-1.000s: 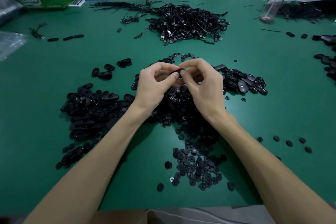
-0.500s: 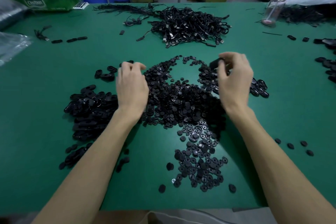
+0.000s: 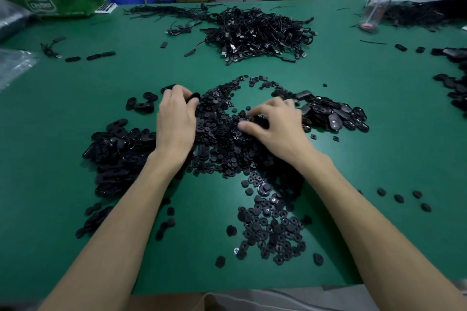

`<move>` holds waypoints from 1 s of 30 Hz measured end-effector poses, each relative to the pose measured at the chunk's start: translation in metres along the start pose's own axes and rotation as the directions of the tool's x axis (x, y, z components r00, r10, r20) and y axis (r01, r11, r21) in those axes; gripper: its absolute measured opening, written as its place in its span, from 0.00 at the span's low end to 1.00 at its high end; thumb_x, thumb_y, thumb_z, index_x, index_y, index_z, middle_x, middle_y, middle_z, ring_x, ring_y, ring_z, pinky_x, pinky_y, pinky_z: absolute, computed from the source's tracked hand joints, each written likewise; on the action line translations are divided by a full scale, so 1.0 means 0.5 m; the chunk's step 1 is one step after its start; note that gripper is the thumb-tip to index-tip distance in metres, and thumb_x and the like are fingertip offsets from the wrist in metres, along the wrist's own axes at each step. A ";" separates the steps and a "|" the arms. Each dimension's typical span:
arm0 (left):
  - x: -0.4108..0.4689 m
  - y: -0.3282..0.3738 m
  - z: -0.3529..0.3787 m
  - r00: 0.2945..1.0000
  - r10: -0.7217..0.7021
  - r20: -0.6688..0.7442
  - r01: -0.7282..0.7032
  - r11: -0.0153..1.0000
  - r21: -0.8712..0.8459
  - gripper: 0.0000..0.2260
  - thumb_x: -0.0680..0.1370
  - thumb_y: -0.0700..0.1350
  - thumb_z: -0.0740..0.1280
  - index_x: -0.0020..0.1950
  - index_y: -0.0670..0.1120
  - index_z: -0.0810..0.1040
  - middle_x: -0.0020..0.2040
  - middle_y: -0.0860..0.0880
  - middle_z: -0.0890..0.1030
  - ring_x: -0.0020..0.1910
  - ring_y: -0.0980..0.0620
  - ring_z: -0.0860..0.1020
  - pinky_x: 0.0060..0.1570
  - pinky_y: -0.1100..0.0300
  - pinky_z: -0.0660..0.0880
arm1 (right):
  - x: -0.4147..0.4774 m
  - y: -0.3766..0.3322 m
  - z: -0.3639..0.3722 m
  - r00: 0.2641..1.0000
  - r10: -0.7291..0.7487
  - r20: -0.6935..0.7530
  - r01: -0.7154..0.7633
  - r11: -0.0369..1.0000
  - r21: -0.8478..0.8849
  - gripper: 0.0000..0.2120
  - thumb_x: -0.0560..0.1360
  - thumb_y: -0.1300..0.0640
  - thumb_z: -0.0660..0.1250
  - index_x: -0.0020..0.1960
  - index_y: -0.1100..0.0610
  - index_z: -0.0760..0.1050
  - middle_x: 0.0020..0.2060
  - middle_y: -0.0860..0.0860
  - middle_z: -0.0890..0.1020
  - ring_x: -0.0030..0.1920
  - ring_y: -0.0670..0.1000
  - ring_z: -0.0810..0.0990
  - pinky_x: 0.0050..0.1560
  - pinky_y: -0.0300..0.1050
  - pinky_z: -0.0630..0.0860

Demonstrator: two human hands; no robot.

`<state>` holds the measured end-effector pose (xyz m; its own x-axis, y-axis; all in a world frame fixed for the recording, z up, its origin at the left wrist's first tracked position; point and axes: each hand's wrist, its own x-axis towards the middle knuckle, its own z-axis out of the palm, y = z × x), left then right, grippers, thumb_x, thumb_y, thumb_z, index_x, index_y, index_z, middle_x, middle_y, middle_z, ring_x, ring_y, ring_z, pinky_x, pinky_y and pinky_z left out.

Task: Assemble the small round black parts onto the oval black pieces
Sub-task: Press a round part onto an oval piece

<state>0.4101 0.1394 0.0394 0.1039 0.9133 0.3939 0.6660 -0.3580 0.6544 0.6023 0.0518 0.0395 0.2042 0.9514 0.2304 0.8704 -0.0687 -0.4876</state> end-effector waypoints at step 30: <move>-0.044 0.071 0.034 0.903 -0.005 0.431 0.379 0.483 -0.789 0.11 0.83 0.46 0.68 0.60 0.41 0.85 0.45 0.46 0.85 0.40 0.53 0.81 0.35 0.63 0.75 | -0.007 -0.016 -0.005 0.979 0.129 -0.157 0.043 0.627 0.778 0.06 0.77 0.65 0.73 0.54 0.63 0.83 0.42 0.54 0.88 0.41 0.45 0.86 0.43 0.35 0.78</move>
<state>0.4440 0.1098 0.0426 0.4087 0.9096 0.0746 -0.2224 0.0200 0.9748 0.5958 0.0483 0.0448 0.3824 0.8756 0.2952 0.2052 0.2310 -0.9511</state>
